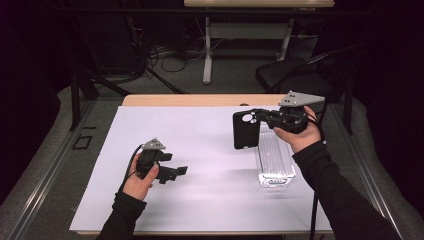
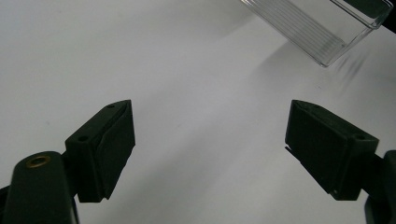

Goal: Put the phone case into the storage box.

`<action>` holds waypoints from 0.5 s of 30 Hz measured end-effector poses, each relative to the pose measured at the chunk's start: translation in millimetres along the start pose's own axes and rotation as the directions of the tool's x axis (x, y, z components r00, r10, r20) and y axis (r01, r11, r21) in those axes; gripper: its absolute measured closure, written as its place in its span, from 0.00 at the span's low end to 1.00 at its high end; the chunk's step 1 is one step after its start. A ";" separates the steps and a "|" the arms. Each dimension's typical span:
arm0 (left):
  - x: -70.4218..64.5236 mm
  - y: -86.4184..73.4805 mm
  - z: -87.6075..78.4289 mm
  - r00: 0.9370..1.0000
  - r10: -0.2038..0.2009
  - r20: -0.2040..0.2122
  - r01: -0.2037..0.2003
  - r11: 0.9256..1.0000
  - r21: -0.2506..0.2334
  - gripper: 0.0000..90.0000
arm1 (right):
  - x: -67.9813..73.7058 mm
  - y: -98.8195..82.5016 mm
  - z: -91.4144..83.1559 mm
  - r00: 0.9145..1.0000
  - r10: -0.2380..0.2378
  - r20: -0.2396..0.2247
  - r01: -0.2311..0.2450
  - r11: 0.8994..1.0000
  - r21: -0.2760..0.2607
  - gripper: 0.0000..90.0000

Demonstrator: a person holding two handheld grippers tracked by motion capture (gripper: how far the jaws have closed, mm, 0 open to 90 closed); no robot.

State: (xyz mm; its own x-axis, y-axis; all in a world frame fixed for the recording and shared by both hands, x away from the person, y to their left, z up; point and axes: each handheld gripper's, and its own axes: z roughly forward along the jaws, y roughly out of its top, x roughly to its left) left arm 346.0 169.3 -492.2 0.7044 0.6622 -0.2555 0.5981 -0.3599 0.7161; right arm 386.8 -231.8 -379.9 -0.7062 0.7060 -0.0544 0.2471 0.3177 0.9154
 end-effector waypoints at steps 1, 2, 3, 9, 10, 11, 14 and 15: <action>0.1 -0.2 0.2 1.000 0.000 0.001 0.000 1.000 0.003 0.18 | -1.7 0.3 -0.8 1.000 -0.002 0.003 0.002 1.000 0.000 0.93; 0.1 -0.4 0.3 1.000 0.001 0.000 -0.001 1.000 0.005 0.18 | -3.8 0.7 -1.7 1.000 -0.005 0.008 0.005 1.000 -0.002 0.93; -0.1 -0.4 0.3 1.000 0.002 0.000 -0.002 1.000 0.005 0.18 | -6.0 1.0 -2.6 1.000 -0.004 0.012 0.004 1.000 -0.003 0.93; 0.4 -0.6 -0.7 1.000 0.007 0.000 -0.007 1.000 0.003 0.18 | -20.2 0.7 -8.2 0.999 0.005 0.043 -0.005 1.000 -0.006 0.93; 0.6 -0.8 -0.7 1.000 0.005 0.000 -0.005 1.000 0.001 0.18 | -22.7 0.1 -9.0 0.999 0.005 0.050 -0.005 1.000 -0.003 0.93; 1.0 -0.9 -0.8 1.000 0.006 0.000 -0.006 1.000 0.002 0.18 | -25.0 -0.5 -9.9 0.998 0.009 0.057 -0.009 1.000 -0.004 0.93; 1.5 -1.5 -0.7 1.000 0.003 0.002 -0.003 1.000 0.003 0.18 | -31.9 -2.1 -13.0 0.997 0.022 0.072 -0.021 1.000 -0.008 0.93; 1.5 -1.7 -0.7 1.000 0.002 0.001 -0.002 1.000 0.002 0.18 | -34.0 -2.6 -14.2 0.997 0.025 0.078 -0.024 1.000 -0.009 0.93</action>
State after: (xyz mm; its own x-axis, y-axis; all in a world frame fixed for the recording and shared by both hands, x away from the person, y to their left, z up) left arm 345.7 171.4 -493.4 0.7061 0.6607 -0.2547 0.5973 -0.3625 0.7154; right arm 400.8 -265.7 -374.8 -0.6462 0.7606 -0.0625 0.2581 0.2949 0.9200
